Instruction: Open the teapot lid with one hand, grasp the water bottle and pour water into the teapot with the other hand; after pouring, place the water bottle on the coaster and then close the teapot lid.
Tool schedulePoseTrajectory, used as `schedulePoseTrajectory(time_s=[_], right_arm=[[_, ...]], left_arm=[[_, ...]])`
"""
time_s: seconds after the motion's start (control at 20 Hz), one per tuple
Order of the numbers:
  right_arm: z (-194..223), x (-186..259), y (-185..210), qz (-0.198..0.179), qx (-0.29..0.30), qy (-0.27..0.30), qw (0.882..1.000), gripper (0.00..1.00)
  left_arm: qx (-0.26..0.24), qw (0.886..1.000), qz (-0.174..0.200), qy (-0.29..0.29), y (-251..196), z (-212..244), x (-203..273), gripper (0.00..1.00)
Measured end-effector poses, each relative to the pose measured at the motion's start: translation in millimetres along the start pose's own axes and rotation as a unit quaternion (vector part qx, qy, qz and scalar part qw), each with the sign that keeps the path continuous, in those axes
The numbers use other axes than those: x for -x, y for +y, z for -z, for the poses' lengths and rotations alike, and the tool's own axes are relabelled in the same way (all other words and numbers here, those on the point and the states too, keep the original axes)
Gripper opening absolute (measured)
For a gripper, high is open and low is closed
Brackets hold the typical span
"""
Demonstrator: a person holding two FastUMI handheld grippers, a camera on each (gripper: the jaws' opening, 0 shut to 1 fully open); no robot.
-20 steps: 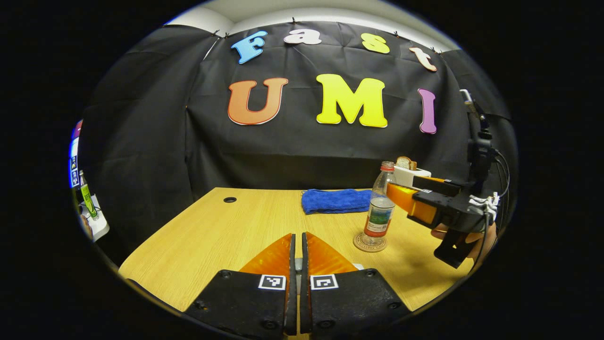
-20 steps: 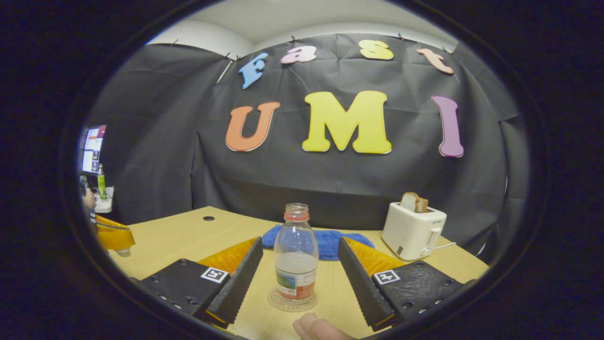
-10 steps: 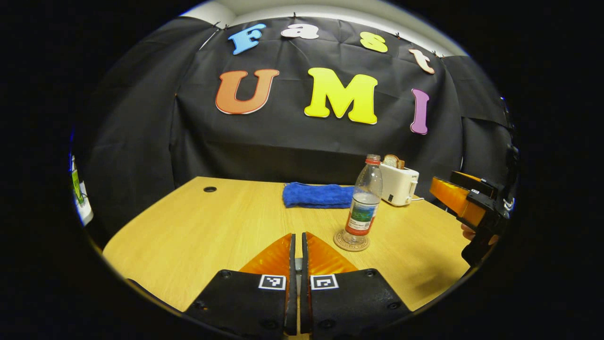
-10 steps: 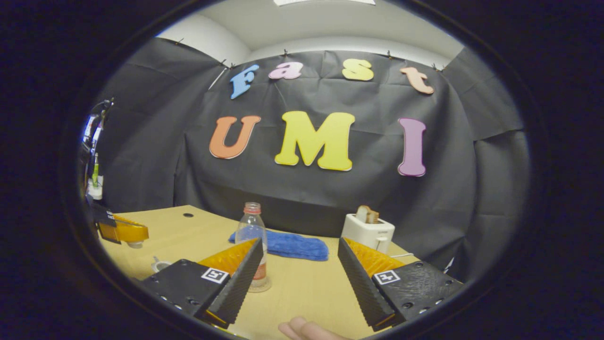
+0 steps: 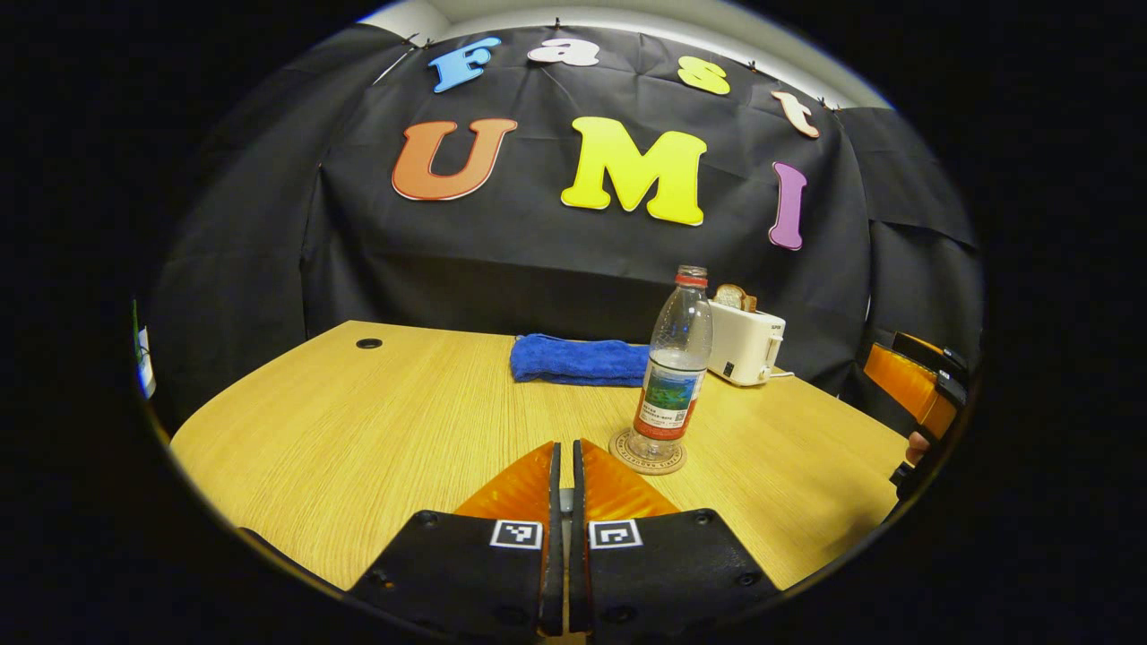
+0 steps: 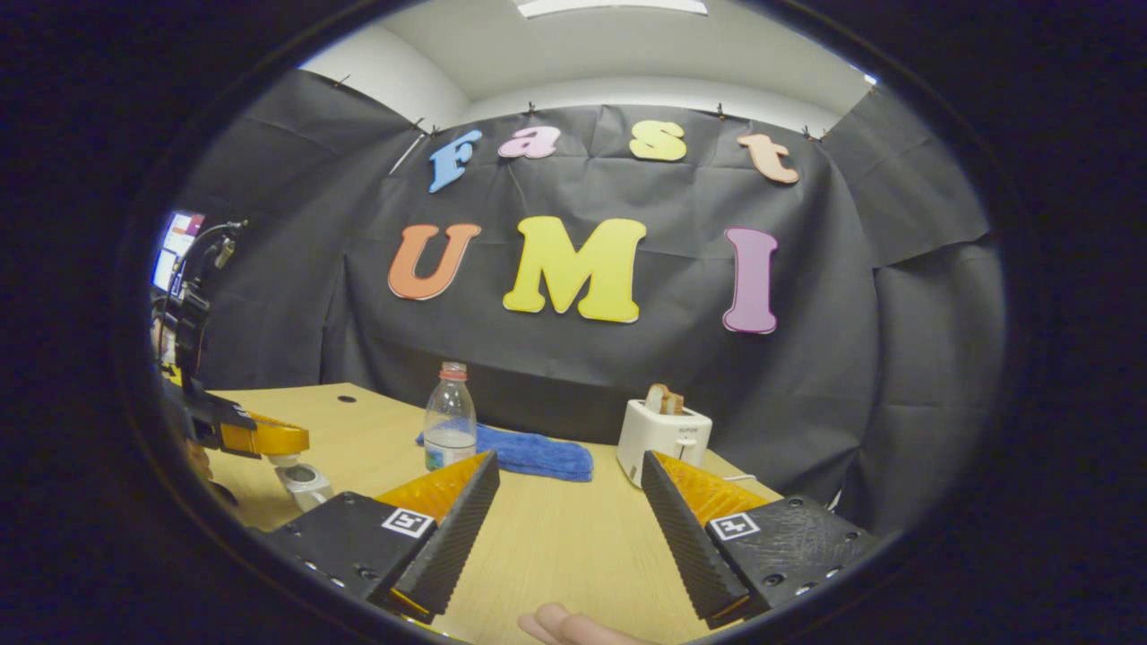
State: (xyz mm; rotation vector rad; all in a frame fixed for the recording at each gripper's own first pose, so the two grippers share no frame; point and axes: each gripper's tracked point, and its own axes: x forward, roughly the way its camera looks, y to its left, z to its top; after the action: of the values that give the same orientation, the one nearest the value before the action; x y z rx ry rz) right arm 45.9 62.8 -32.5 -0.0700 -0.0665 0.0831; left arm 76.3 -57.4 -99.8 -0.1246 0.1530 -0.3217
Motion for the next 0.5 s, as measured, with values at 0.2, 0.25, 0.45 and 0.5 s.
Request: schedulePoseTrajectory(time_s=[0.2, 0.25, 0.45, 0.5], right_arm=[[3.5, -1.0, -1.4, -0.002, -0.002, 0.009, 1.0, 0.95], [2.8, -0.5, -2.3, -0.002, -0.003, 0.008, 1.0, 0.98], [2.2, 0.5, -4.6, -0.003, -0.005, 0.01, 1.0, 0.98], [4.4, -1.8, -6.0, -0.001, -0.008, 0.013, 1.0, 0.98]], left_arm=[[-0.003, 1.0, -0.004, -0.006, -6.8, 8.0, -13.2, 0.05], [-0.016, 1.0, -0.017, -0.003, -0.4, 13.4, -15.8, 0.05], [-0.028, 0.999, -0.021, 0.005, -3.3, 22.6, -19.9, 0.05], [-0.033, 0.999, -0.025, 0.005, -2.9, 22.0, -20.0, 0.05]])
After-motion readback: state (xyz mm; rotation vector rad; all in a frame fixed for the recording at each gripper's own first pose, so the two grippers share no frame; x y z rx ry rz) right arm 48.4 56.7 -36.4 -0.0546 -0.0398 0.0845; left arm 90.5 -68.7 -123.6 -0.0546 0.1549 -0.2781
